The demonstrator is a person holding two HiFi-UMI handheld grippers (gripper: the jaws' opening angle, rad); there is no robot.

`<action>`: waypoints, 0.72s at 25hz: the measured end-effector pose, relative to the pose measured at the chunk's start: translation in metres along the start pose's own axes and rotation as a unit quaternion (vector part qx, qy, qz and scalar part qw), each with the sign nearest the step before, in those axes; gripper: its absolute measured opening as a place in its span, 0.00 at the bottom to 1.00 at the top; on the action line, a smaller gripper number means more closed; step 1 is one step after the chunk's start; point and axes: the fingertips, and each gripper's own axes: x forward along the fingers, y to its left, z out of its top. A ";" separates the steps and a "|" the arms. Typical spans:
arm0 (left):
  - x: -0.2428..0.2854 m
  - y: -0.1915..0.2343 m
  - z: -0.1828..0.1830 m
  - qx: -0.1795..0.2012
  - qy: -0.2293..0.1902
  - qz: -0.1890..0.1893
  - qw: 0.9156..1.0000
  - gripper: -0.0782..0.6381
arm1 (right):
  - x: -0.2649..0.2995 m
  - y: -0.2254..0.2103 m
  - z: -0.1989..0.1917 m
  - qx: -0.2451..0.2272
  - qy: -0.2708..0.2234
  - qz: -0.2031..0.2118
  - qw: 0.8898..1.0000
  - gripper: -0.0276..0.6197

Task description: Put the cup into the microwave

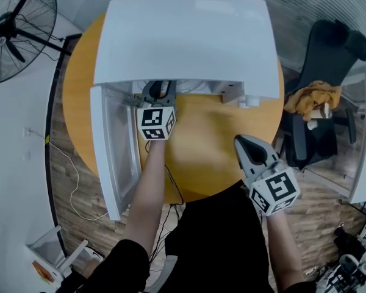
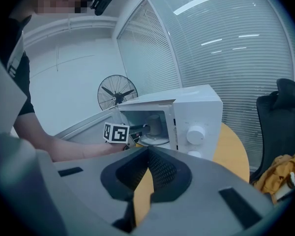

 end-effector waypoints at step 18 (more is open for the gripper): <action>-0.040 -0.013 -0.014 0.003 0.044 0.013 0.999 0.25 | -0.028 0.000 0.003 0.000 -0.025 -0.009 1.000 0.06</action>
